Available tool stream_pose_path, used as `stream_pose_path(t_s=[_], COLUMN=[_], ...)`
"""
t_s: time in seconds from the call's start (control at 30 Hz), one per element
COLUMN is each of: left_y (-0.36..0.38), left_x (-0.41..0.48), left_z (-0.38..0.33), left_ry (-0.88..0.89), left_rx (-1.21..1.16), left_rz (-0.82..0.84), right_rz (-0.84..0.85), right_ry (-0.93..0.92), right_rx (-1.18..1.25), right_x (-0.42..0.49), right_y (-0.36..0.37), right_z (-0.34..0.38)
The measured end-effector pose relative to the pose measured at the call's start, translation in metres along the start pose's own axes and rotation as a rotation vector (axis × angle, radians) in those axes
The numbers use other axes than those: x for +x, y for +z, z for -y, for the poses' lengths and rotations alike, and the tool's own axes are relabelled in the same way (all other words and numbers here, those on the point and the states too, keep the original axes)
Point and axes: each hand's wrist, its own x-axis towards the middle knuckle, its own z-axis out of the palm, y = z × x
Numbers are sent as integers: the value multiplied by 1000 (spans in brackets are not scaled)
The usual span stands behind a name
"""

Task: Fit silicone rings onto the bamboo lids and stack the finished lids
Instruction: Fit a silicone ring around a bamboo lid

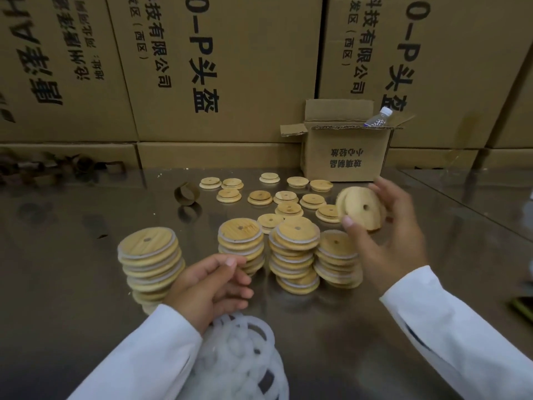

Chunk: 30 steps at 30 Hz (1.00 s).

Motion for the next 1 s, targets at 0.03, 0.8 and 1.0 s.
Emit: stream_pose_path(t_s=[0.03,0.8,1.0], left_y=[1,-11,-12], left_x=[-1,-4,-4], left_z=[-2,-5,-6], left_ry=[-16,105,114], left_rx=[-15,-4,-25], left_rz=[13,35,24], right_rz=[61,753,743], right_ry=[-36,-44,-34], right_rx=[32,-372,-246], right_x=[-9,-80,-79], right_y=[5,54,54], right_z=[13,26,34])
